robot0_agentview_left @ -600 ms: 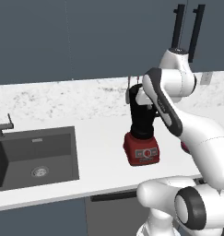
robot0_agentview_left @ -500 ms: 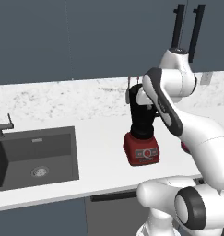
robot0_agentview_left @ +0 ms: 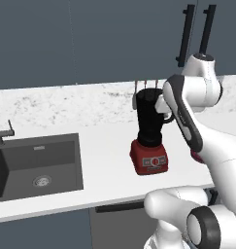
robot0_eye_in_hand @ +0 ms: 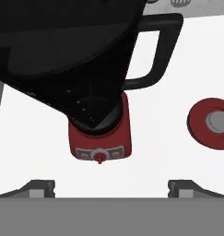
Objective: Close the lid blender by securely placing the lid on top.
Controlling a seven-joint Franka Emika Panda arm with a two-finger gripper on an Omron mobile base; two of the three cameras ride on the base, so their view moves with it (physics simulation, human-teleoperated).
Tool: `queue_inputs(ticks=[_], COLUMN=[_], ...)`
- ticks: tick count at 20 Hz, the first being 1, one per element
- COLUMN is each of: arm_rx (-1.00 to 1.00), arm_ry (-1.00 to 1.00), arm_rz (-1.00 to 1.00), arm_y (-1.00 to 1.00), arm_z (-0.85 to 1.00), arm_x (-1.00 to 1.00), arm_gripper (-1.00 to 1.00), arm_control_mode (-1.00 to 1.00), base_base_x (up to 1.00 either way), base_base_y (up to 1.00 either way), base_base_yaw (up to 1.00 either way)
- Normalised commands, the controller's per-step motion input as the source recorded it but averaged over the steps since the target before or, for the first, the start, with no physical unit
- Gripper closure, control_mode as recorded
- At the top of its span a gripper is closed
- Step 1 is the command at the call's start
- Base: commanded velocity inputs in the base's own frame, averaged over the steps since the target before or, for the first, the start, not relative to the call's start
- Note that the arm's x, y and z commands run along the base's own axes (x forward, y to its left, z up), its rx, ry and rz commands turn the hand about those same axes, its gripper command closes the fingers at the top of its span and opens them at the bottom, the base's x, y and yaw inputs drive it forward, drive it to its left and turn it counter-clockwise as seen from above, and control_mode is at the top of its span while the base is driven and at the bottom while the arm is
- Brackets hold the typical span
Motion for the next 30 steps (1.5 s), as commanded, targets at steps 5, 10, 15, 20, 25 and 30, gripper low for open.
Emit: queue_inputs(ticks=[5,10,15,20,25,30], arm_rx=[0.00,0.00,0.00,0.00,0.00,-0.01], arm_ry=[-0.05,-0.08,-0.06,-0.05,-0.01,0.01], arm_rz=[-0.09,-0.05,-0.05,-0.05,-0.06,-0.01], arm_y=[-0.55,-0.54,-0.57,-0.61,-0.64,-0.43], arm_z=[-0.32,-0.37,-0.39,-0.32,-0.22,-0.10], arm_x=[-0.40,-0.29,-0.17,-0.08,0.00,0.00], arm_gripper=[-1.00,-1.00,-1.00,-1.00,-1.00,-1.00], arm_control_mode=[-1.00,-1.00,-1.00,-1.00,-1.00,-1.00], base_base_x=[0.00,0.00,0.00,0.00,0.00,0.00], base_base_y=[0.00,0.00,0.00,0.00,0.00,0.00], base_base_yaw=[0.00,0.00,0.00,0.00,0.00,0.00])
